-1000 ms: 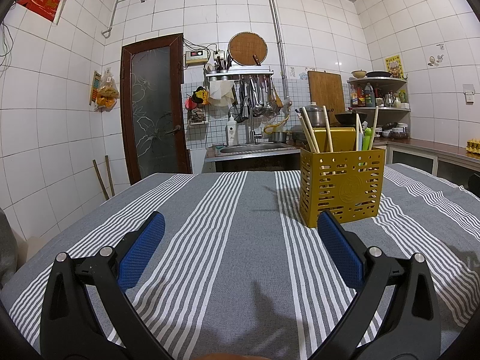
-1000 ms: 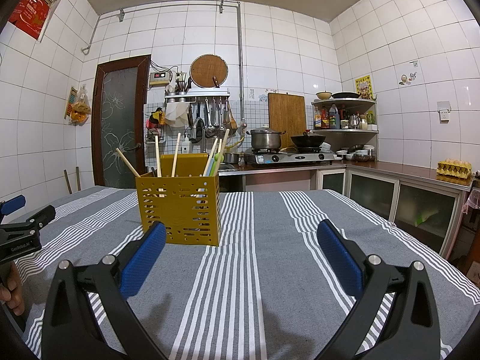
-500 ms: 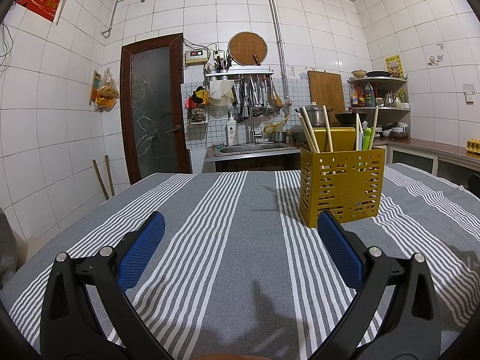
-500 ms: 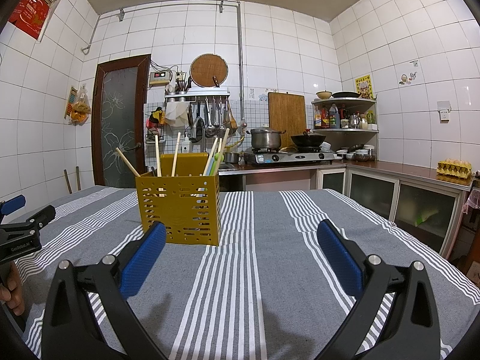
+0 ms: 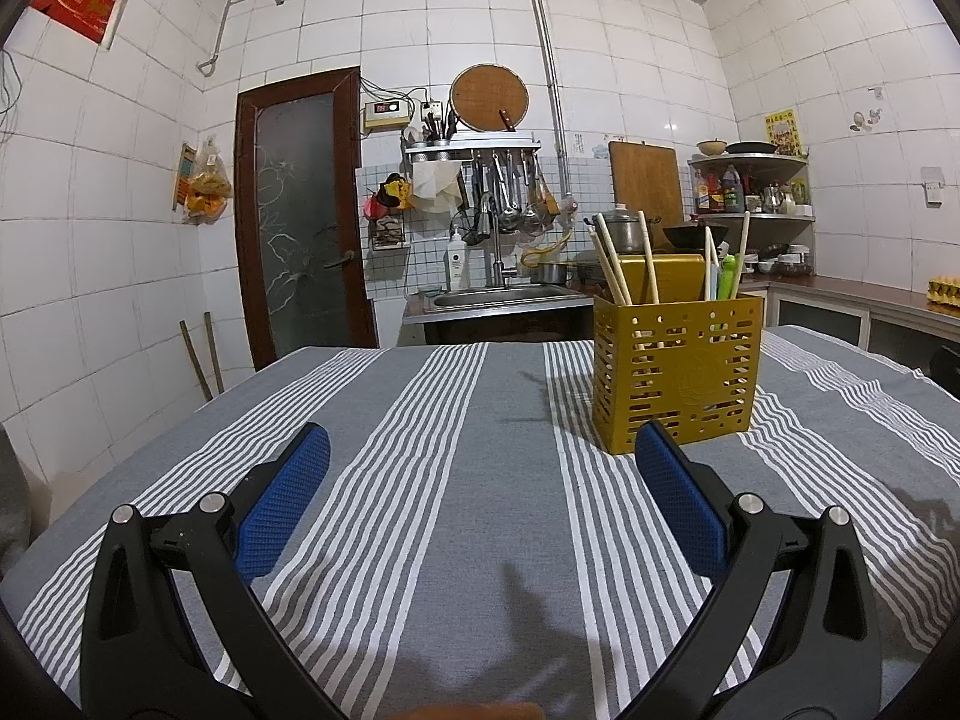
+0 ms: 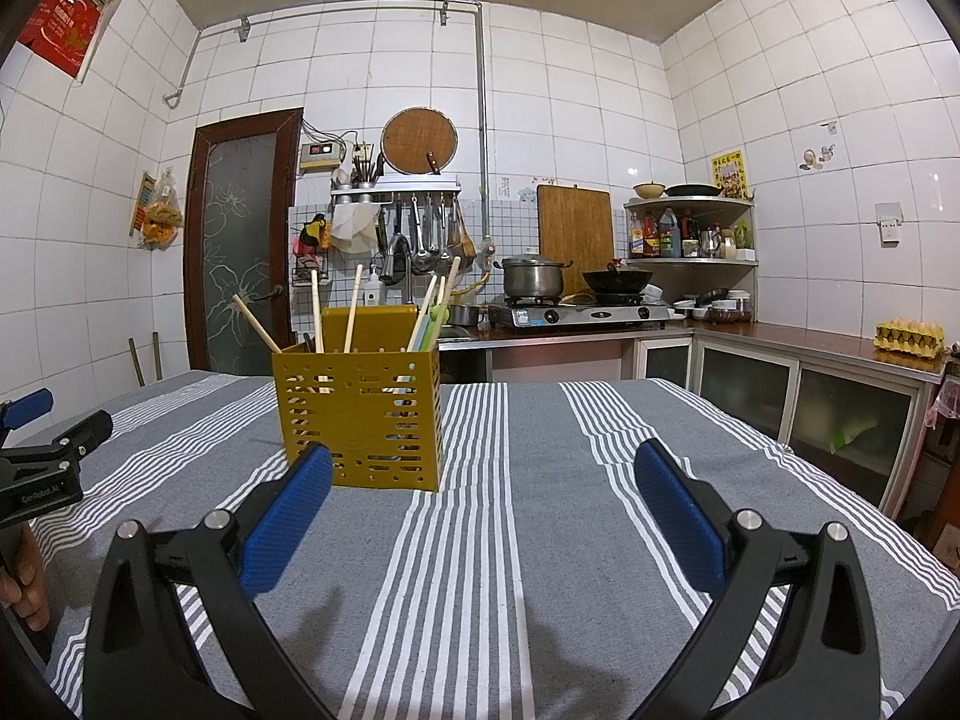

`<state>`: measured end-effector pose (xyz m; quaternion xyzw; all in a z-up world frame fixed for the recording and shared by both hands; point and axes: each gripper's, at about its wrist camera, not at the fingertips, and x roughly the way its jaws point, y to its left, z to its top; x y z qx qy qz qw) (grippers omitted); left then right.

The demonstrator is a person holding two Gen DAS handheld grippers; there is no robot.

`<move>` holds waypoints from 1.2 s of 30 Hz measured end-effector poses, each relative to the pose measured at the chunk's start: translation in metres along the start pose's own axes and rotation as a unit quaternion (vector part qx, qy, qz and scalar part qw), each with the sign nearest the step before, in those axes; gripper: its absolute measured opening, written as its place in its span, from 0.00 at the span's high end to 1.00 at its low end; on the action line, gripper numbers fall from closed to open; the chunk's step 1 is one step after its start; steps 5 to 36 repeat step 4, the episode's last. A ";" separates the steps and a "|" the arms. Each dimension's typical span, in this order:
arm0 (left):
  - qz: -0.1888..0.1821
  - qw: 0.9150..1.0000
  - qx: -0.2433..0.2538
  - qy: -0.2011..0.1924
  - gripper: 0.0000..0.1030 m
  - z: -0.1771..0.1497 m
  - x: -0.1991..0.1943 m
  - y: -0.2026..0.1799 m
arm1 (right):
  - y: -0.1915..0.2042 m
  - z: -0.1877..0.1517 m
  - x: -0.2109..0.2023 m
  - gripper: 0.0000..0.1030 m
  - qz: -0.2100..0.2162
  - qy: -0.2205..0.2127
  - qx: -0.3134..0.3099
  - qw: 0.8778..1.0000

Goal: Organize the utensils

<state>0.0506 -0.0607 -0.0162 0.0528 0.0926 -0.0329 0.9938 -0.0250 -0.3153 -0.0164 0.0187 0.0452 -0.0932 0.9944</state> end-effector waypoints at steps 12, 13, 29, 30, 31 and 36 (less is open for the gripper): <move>-0.001 1.000 -0.002 0.001 0.05 0.000 0.001 0.000 | 0.000 -0.001 0.000 0.05 0.000 0.001 0.002 1.000; -0.001 1.000 -0.002 0.001 0.05 0.000 0.001 0.000 | 0.000 -0.001 0.000 0.05 0.000 0.001 0.002 1.000; -0.001 1.000 -0.002 0.001 0.05 0.000 0.001 0.000 | 0.000 -0.001 0.000 0.05 0.000 0.001 0.002 1.000; -0.001 1.000 -0.002 0.001 0.05 0.000 0.001 0.000 | 0.000 -0.001 0.000 0.05 0.000 0.001 0.002 1.000; -0.001 1.000 -0.002 0.001 0.05 0.000 0.001 0.000 | 0.000 -0.001 0.000 0.05 0.000 0.001 0.002 1.000; -0.001 1.000 -0.002 0.001 0.05 0.000 0.001 0.000 | 0.000 -0.001 0.000 0.05 0.000 0.001 0.002 1.000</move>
